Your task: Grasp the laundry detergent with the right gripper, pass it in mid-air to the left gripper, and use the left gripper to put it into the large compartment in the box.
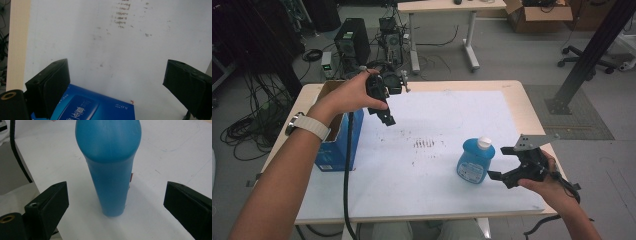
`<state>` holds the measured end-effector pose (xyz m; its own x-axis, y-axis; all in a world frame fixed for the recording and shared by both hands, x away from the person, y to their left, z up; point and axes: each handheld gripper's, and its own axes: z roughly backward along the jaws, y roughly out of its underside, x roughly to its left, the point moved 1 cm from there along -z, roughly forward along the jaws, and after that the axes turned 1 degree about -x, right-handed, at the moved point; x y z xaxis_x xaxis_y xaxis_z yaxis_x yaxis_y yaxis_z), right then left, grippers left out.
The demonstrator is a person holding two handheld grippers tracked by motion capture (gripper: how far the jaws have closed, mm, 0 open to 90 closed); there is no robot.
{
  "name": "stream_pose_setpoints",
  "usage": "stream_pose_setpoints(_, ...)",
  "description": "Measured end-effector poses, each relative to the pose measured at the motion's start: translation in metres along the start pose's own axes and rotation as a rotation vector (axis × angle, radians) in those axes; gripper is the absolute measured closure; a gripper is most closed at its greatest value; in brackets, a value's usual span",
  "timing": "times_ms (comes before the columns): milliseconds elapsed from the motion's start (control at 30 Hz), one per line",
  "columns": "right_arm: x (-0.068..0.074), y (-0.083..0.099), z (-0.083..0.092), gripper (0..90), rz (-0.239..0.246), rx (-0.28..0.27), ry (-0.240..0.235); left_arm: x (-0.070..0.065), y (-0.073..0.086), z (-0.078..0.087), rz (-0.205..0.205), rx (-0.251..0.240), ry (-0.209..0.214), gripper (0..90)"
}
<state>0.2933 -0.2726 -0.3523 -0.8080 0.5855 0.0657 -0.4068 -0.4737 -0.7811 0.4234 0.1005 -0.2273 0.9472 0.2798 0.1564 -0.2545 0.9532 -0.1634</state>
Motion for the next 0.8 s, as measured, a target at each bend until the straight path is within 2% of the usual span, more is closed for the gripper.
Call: stream_pose_setpoints(800,0.0013,0.0089,-0.0077,6.0,-0.01,-0.04,0.001,-0.0002,0.0002,-0.0035,-0.001,0.002,0.004,7.2)
